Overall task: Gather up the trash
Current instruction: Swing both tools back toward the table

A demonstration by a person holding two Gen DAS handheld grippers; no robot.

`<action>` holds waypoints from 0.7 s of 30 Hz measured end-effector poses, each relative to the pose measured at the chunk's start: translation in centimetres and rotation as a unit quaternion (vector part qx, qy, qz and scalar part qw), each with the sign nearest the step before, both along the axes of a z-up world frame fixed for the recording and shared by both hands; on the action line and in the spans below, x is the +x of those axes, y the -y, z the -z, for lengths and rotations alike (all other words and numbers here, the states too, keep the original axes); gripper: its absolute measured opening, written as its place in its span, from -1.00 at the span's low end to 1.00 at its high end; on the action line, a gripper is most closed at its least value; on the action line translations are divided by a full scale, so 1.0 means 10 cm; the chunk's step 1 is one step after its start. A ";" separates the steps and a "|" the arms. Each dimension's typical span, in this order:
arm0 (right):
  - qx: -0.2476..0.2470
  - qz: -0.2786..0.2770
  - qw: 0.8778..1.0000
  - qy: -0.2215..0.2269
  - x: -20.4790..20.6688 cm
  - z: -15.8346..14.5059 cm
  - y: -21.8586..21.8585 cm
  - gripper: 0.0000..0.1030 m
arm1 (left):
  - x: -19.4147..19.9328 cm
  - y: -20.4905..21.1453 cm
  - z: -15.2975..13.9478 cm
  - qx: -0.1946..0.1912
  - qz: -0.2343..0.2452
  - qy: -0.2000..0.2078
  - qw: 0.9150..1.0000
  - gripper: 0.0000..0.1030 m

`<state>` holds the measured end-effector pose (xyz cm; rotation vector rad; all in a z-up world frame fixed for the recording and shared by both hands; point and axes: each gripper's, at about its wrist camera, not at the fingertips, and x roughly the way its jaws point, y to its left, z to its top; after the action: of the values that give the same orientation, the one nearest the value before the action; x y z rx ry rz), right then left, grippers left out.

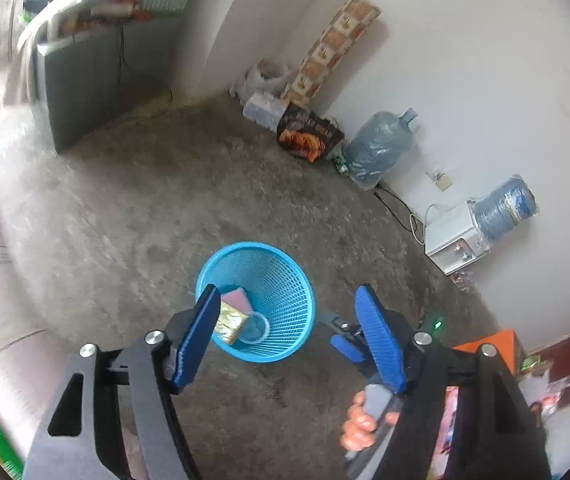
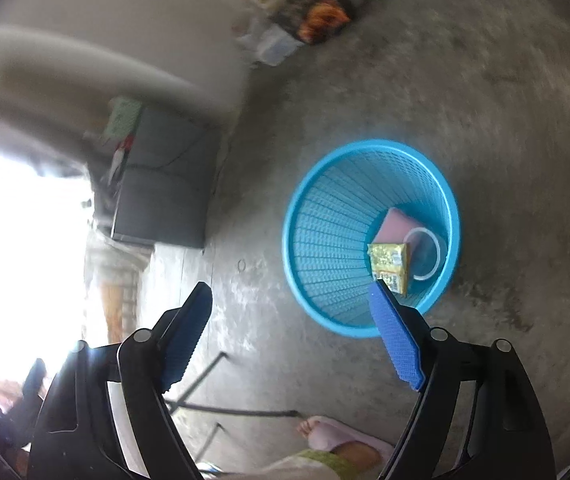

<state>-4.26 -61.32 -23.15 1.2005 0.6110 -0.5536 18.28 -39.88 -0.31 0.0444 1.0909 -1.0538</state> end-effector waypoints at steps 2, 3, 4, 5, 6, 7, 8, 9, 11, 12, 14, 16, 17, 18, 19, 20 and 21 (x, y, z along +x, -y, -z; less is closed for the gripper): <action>-0.019 -0.019 1.000 0.003 0.00 -0.16 -0.11 0.53 | -0.09 -0.24 -0.16 -0.006 -0.003 0.027 1.000 0.39; -0.030 -0.035 0.999 0.007 0.02 -0.28 -0.19 0.54 | -0.12 -0.36 -0.23 -0.008 -0.006 0.038 0.999 0.41; -0.038 -0.045 0.998 0.009 0.04 -0.36 -0.25 0.54 | -0.16 -0.55 -0.33 -0.013 -0.011 0.050 0.999 0.43; -0.045 -0.055 0.997 0.011 0.07 -0.42 -0.30 0.54 | -0.19 -0.69 -0.39 -0.017 -0.013 0.057 0.998 0.44; -0.055 -0.070 0.996 0.017 0.11 -0.52 -0.38 0.54 | -0.20 -0.84 -0.45 -0.020 -0.019 0.065 0.997 0.46; -0.061 -0.086 0.994 0.023 0.15 -0.61 -0.47 0.54 | -0.23 -1.06 -0.53 -0.024 -0.030 0.077 0.996 0.47; -0.067 -0.101 0.992 0.031 0.21 -0.70 -0.57 0.54 | -0.23 -1.20 -0.57 -0.027 -0.037 0.086 0.995 0.48; -0.071 -0.112 0.990 0.036 0.25 -0.76 -0.63 0.55 | -0.25 -1.38 -0.62 -0.030 -0.047 0.096 0.994 0.50; -0.083 -0.151 0.984 0.050 0.39 -0.95 -0.86 0.55 | -0.27 -1.78 -0.69 -0.033 -0.071 0.113 0.990 0.52; -0.086 -0.166 0.981 0.056 0.46 -1.00 -0.95 0.55 | -0.28 -1.97 -0.70 -0.035 -0.080 0.118 0.989 0.53; -0.094 -0.200 0.973 0.068 0.60 -1.13 -1.19 0.55 | -0.30 -2.38 -0.72 -0.032 -0.112 0.132 0.984 0.55; -0.105 -0.235 0.963 0.076 0.74 -1.22 -1.43 0.55 | -0.30 -2.72 -0.71 -0.029 -0.144 0.135 0.980 0.56; -0.109 -0.249 0.959 0.078 0.80 -1.26 -1.53 0.55 | -0.31 -2.95 -0.68 -0.032 -0.164 0.132 0.977 0.56; -0.114 -0.269 0.953 0.080 0.88 -1.30 -1.68 0.55 | -0.30 -3.13 -0.64 -0.033 -0.181 0.127 0.975 0.56; -0.120 -0.288 0.946 0.083 0.97 -1.34 -1.83 0.55 | -0.27 -3.33 -0.59 -0.033 -0.203 0.119 0.971 0.56; -0.128 -0.308 0.939 0.083 1.06 -1.36 -1.97 0.55 | -0.25 -3.46 -0.55 -0.036 -0.218 0.111 0.969 0.57; -0.133 -0.322 0.934 0.081 1.12 -1.38 -2.07 0.55 | -0.20 -3.65 -0.49 -0.042 -0.243 0.095 0.964 0.57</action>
<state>6.92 -40.57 -9.37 0.7178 0.7172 0.0245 16.25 -3.41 4.60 -0.1796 0.8237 -0.6352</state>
